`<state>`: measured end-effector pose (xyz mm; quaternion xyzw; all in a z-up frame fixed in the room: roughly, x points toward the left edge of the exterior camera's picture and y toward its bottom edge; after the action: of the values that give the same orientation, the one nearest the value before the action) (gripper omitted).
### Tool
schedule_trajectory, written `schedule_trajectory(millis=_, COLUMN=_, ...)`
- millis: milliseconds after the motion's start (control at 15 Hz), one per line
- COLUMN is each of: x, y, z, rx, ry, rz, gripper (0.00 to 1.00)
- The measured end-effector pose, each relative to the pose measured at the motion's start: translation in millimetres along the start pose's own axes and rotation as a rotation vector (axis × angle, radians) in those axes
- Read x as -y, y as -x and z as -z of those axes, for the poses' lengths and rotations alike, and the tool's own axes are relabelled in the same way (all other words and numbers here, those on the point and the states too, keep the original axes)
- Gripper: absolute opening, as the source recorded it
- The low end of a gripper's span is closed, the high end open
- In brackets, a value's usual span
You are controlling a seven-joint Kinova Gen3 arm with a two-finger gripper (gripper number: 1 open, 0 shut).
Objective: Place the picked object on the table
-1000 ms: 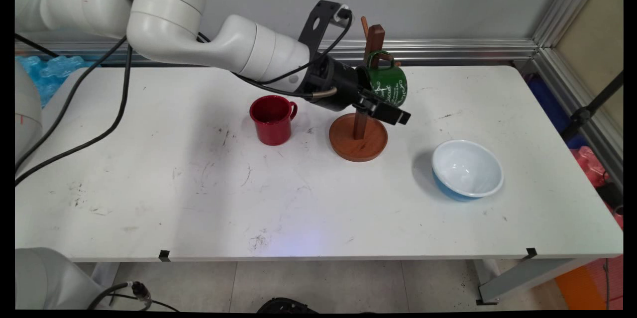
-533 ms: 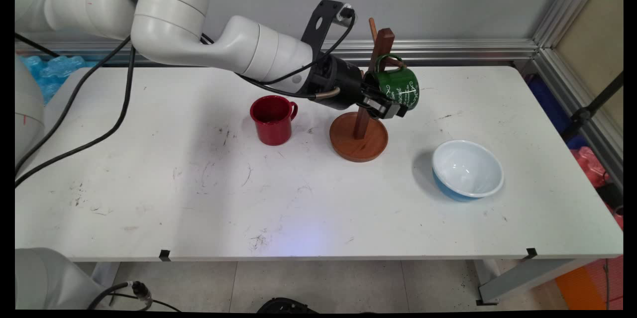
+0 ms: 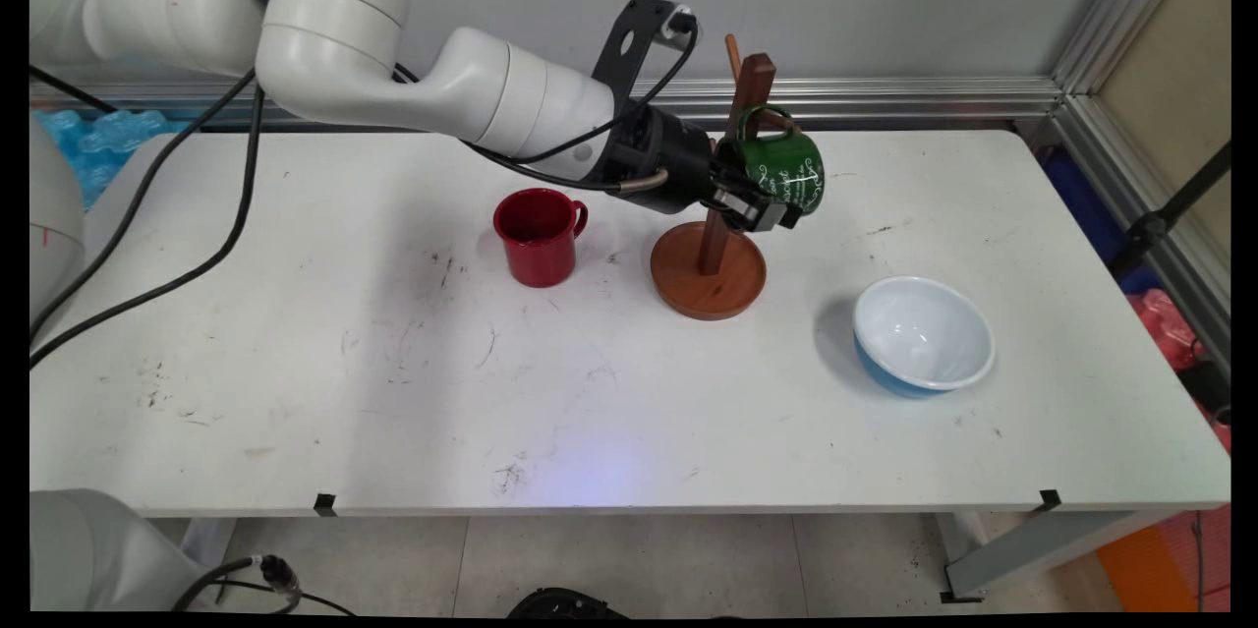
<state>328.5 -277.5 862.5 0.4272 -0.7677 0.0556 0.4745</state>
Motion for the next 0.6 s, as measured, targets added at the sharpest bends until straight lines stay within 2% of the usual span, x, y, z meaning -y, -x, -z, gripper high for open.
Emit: schedule_trajectory(millis=600, x=-5, y=-11, z=15, rx=-0.012, ry=0.018, rz=-0.014, gripper=0.00)
